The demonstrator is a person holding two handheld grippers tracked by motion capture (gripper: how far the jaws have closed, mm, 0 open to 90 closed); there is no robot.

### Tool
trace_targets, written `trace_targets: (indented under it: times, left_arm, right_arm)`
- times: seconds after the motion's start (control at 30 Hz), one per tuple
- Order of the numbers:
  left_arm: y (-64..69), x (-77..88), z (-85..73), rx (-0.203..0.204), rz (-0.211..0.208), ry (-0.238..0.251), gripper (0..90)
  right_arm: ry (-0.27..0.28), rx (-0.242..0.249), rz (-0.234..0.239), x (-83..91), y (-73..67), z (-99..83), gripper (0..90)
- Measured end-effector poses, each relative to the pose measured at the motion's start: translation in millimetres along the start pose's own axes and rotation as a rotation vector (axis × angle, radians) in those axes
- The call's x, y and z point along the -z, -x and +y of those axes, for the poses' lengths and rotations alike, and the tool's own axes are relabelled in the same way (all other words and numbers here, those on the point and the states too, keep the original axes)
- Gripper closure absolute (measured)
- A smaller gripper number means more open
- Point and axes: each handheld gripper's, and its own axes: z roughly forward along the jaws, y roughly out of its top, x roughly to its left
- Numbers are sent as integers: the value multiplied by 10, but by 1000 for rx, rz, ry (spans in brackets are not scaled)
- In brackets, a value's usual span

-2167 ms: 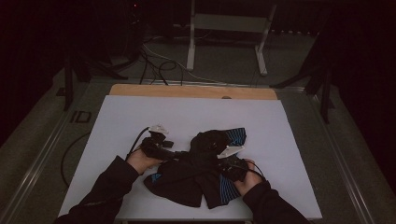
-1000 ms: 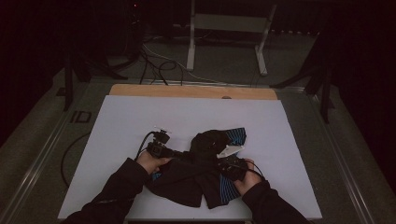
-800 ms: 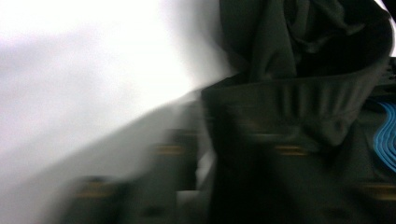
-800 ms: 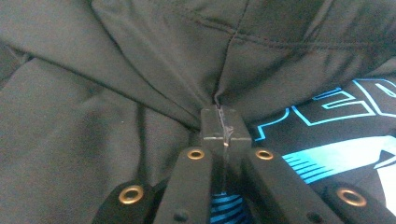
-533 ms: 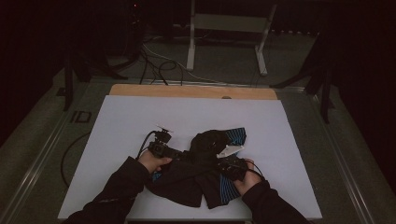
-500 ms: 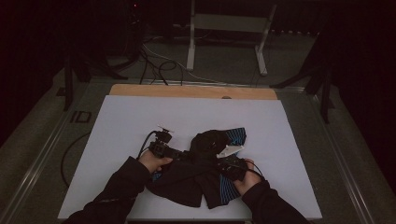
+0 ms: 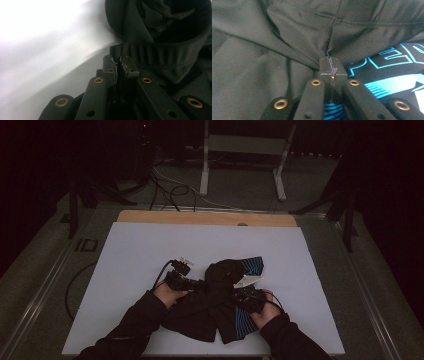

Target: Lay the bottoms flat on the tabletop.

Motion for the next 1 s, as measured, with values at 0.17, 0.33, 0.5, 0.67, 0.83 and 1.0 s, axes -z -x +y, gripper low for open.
trace_targets:
  times: [0.17,0.33,0.5,0.67,0.83,1.0]
  left_arm:
    - [-60,192,31,3,39,56,848]
    - [-101,414,46,-17,101,143,845]
    - [-211,609,60,9,140,207,844]
    - [-346,751,39,39,192,246,844]
    - [-461,784,23,54,244,274,844]
    - [-570,741,38,57,239,275,843]
  right_arm:
    - [46,-27,17,50,58,12,695]
    - [124,-72,-28,222,255,56,620]
    - [168,-119,-92,358,481,65,620]
    - [195,-180,-166,420,778,79,629]
    - [201,-273,-186,343,1095,94,577]
    - [190,-342,-165,154,1316,149,530]
